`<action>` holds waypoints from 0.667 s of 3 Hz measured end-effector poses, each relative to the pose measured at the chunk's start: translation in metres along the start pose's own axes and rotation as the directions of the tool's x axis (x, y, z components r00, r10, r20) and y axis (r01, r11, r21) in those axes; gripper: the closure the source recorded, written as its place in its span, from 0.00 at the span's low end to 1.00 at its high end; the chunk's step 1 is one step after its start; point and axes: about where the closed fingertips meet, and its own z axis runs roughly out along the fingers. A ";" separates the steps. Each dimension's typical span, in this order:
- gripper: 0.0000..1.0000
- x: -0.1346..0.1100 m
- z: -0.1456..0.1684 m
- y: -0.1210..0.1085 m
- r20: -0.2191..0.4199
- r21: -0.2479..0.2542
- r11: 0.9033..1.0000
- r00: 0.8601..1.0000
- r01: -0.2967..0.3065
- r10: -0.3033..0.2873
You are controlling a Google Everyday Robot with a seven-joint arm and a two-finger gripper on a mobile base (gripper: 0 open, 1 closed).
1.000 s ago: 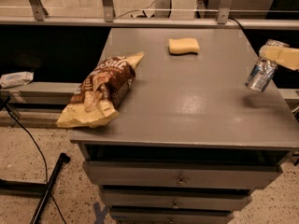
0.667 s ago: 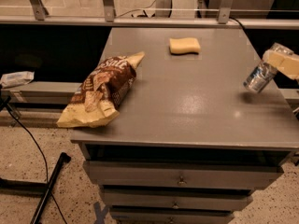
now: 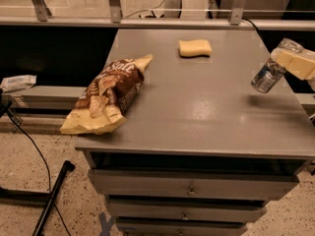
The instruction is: Place redbull can upright
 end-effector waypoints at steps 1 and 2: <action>1.00 -0.004 -0.006 0.004 0.105 -0.032 0.990 0.985 0.140 -0.136; 1.00 -0.008 -0.004 0.016 0.156 -0.066 0.935 0.929 0.348 -0.335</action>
Offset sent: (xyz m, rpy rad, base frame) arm -0.0240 0.0099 0.0087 -0.4156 -0.6812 -0.0102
